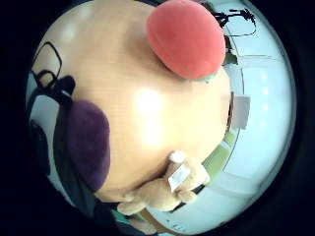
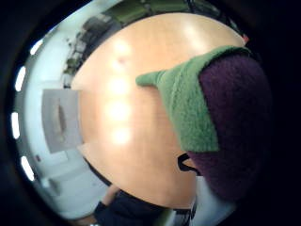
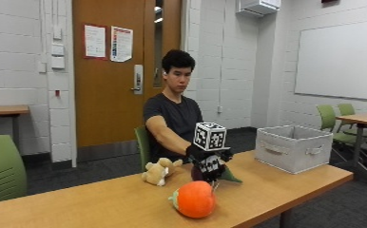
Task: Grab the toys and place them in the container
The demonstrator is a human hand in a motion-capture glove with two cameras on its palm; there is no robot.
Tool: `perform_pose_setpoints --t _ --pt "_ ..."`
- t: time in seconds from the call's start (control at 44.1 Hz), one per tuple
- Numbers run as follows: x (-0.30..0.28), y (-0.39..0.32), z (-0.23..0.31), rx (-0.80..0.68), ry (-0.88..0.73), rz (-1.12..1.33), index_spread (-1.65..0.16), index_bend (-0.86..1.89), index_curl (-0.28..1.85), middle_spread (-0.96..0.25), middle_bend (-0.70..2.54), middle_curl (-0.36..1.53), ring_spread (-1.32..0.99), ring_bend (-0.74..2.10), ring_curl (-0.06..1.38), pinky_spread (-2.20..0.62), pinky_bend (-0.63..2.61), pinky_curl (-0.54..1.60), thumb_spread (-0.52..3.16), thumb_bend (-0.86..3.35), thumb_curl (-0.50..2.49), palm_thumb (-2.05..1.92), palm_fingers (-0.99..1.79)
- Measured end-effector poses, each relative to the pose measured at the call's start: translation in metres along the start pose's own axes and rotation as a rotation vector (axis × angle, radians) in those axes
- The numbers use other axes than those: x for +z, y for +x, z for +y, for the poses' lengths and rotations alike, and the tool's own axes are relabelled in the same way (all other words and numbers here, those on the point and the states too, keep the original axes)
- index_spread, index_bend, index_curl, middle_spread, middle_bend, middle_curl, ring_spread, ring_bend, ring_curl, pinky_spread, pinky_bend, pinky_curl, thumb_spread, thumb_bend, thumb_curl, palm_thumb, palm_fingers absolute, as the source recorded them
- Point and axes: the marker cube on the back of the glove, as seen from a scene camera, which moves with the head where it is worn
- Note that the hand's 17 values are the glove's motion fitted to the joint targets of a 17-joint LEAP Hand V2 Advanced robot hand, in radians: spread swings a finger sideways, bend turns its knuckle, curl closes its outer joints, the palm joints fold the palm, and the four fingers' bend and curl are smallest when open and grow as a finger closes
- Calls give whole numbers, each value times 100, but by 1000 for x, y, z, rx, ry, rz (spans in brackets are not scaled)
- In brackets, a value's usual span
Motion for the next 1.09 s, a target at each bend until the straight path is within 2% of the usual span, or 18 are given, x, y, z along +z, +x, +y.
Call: perform_pose_setpoints --t 0.023,0.136,0.318,0.59,0.817,1.089 --pt "-5 1 0 4 0 -14 -33 36 63 -40 58 52 -53 82 44 -44 55 38 90 23 44 65 118" --pt "-42 -1 -1 16 37 -50 -35 31 68 -43 62 55 -51 90 48 -46 60 40 81 21 49 66 118" --pt "-145 -23 -1 1 178 -31 -39 30 78 -45 67 58 -49 97 50 -47 65 40 72 18 57 66 115" --pt "-273 -125 10 -119 351 -51 -42 26 96 -47 71 63 -47 101 50 -48 71 40 65 15 67 66 112" --pt "-314 -250 28 -303 420 -53 -45 21 110 -47 71 65 -46 103 50 -48 73 39 62 13 74 66 110" --pt "-319 -410 42 -527 441 -6 -48 17 124 -47 71 67 -45 104 50 -47 74 38 61 10 82 66 110"
